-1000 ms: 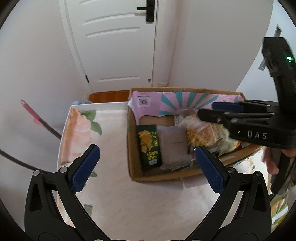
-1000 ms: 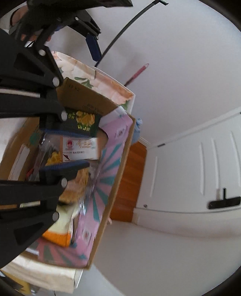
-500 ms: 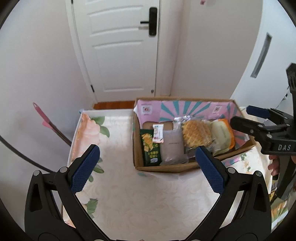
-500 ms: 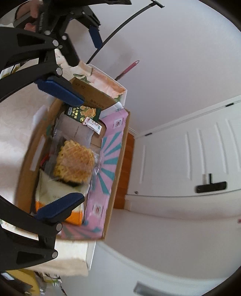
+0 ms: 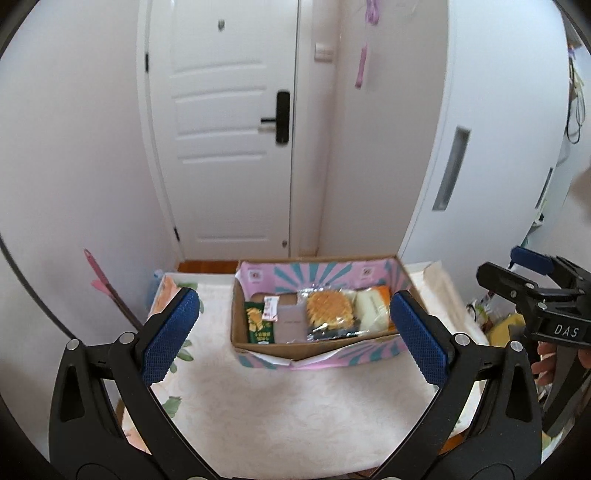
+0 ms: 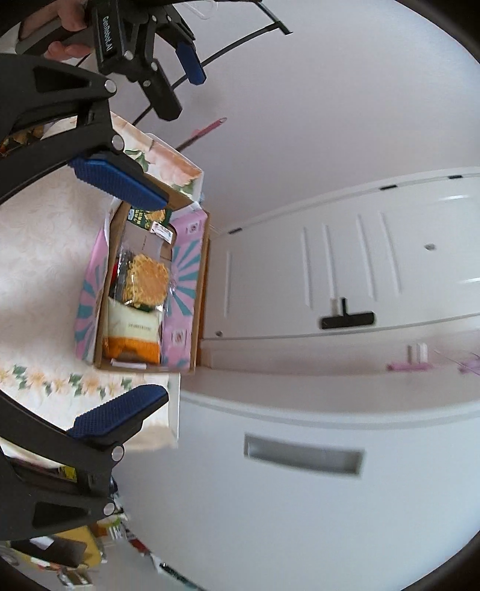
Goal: Organize snacks
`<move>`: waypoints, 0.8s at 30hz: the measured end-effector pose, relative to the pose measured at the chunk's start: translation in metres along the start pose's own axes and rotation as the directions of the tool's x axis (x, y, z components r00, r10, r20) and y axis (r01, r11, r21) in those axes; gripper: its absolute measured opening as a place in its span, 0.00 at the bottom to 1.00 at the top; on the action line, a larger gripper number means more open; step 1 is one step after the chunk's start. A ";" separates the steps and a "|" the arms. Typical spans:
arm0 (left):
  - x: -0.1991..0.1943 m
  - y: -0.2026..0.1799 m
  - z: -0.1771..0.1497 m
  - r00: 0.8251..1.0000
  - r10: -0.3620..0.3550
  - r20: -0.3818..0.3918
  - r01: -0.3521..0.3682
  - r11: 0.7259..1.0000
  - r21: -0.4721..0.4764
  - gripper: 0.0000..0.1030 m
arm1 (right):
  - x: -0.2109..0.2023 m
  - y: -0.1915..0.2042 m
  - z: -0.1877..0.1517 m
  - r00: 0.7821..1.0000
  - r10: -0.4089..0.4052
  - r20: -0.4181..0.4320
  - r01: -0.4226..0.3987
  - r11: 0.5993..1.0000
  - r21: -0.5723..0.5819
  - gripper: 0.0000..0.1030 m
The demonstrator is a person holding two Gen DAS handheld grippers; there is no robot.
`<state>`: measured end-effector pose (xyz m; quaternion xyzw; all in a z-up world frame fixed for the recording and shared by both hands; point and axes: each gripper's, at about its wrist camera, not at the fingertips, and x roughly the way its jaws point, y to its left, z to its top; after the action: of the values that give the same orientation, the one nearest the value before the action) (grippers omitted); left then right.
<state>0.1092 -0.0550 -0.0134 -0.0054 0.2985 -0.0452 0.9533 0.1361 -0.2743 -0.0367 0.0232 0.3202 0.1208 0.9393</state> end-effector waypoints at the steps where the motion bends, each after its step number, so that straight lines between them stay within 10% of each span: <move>1: -0.010 -0.003 -0.001 1.000 0.008 0.019 -0.008 1.000 0.002 1.00 | -0.007 0.000 -0.001 1.000 -0.011 0.010 0.011 1.000 0.003 0.91; 24: -0.079 -0.028 -0.034 0.986 0.077 0.147 -0.079 0.997 0.007 1.00 | -0.095 -0.001 -0.045 0.971 -0.198 0.133 0.194 0.980 0.039 0.91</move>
<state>0.0226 -0.0753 0.0049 0.0094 0.2273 -0.0093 0.9737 0.0362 -0.2999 -0.0156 0.0117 0.2574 0.0215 0.9660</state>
